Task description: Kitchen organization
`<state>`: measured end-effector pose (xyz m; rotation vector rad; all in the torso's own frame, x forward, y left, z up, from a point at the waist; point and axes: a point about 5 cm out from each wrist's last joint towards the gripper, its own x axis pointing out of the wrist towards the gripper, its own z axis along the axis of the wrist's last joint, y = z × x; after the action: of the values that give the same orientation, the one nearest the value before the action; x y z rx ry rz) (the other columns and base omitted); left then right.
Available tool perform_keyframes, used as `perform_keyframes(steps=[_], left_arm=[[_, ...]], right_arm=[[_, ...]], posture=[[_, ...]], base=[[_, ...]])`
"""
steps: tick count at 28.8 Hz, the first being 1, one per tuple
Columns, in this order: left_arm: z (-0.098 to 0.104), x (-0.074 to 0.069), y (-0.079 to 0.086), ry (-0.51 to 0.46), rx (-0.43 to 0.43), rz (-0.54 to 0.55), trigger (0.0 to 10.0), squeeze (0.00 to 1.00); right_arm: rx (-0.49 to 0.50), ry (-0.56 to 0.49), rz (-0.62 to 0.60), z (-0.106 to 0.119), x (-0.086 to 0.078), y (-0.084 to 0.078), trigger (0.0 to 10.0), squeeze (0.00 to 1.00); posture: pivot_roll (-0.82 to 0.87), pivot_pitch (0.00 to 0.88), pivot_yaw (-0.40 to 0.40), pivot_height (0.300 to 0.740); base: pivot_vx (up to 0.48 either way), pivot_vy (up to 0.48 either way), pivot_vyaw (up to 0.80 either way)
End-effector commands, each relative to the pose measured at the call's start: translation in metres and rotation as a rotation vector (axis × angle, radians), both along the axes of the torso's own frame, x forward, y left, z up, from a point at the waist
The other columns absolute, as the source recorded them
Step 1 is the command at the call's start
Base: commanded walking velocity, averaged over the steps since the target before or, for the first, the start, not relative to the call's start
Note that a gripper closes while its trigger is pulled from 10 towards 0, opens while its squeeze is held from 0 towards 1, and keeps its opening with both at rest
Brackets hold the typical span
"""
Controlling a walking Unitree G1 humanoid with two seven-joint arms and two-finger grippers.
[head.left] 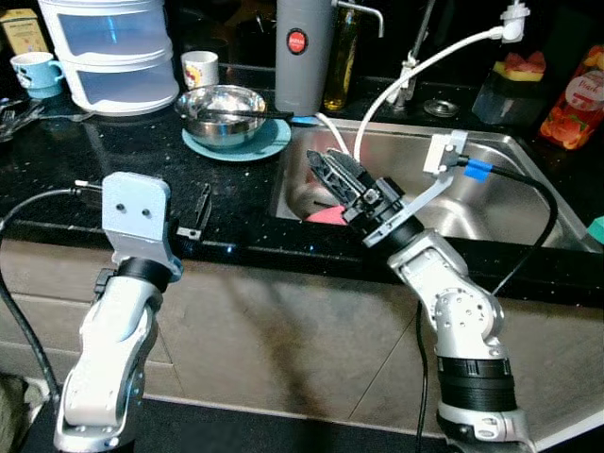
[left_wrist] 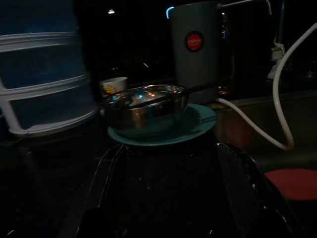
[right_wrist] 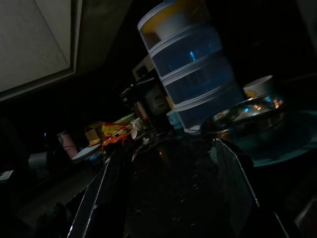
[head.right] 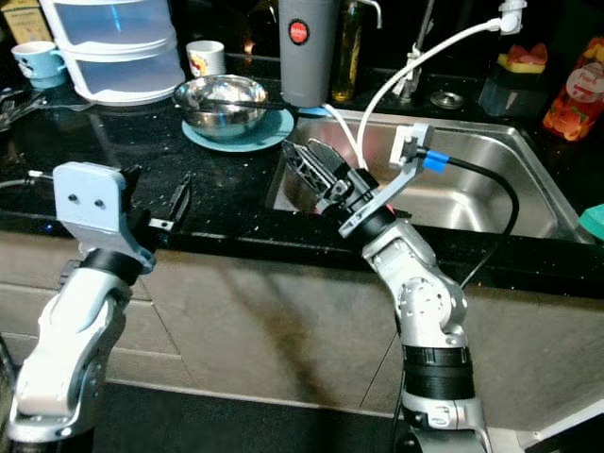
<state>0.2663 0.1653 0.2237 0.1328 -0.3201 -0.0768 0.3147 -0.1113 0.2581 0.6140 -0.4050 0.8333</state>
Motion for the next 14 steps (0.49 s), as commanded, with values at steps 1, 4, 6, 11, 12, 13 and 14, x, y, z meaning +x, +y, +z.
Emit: perform_keyframes(steps=[1, 4, 6, 11, 12, 13, 14], left_arm=[[0.004, -0.001, -0.0003, -0.023, 0.022, 0.003, 10.0, 0.0], [0.0044, -0.0011, -0.0011, -0.025, 0.024, 0.001, 10.0, 0.0], [0.0046, -0.0011, -0.0016, -0.026, 0.025, 0.0, 10.0, 0.0], [0.0048, -0.0013, -0.002, -0.027, 0.026, -0.001, 10.0, 0.0], [0.0048, -0.0012, -0.0021, -0.028, 0.026, -0.002, 10.0, 0.0], [0.0048, -0.0012, -0.0021, -0.028, 0.026, -0.003, 10.0, 0.0], [0.0048, -0.0012, -0.0021, -0.028, 0.026, -0.003, 10.0, 0.0]], right_arm=[[-0.014, 0.01, 0.024, -0.0008, 0.0012, 0.0049, 10.0, 0.0], [-0.026, 0.01, 0.018, -0.0005, 0.0021, 0.006, 10.0, 0.0], [-0.023, 0.007, 0.021, 0.0, 0.0022, 0.0059, 10.0, 0.0], [-0.023, -0.001, 0.032, 0.0009, 0.0012, 0.0058, 10.0, 0.0], [-0.022, -0.005, 0.033, 0.0015, 0.0009, 0.0057, 10.0, 0.0], [-0.017, -0.005, 0.037, 0.0019, 0.0006, 0.0058, 10.0, 0.0], [-0.017, -0.005, 0.037, 0.0019, 0.0006, 0.0058, 10.0, 0.0]], posture=[[0.18, 0.0, -0.044, 0.74], [0.19, 0.0, -0.044, 0.74], [0.19, 0.0, -0.044, 0.74], [0.19, 0.0, -0.043, 0.74], [0.19, 0.0, -0.043, 0.74], [0.19, 0.0, -0.043, 0.74], [0.19, 0.0, -0.043, 0.74]], base=[[0.386, 0.0, 0.0], [0.39, 0.0, 0.0], [0.396, 0.0, 0.0], [0.396, 0.0, 0.57], [0.394, 0.0, 0.8], [0.394, 0.0, 0.8], [0.394, 0.0, 0.8]])
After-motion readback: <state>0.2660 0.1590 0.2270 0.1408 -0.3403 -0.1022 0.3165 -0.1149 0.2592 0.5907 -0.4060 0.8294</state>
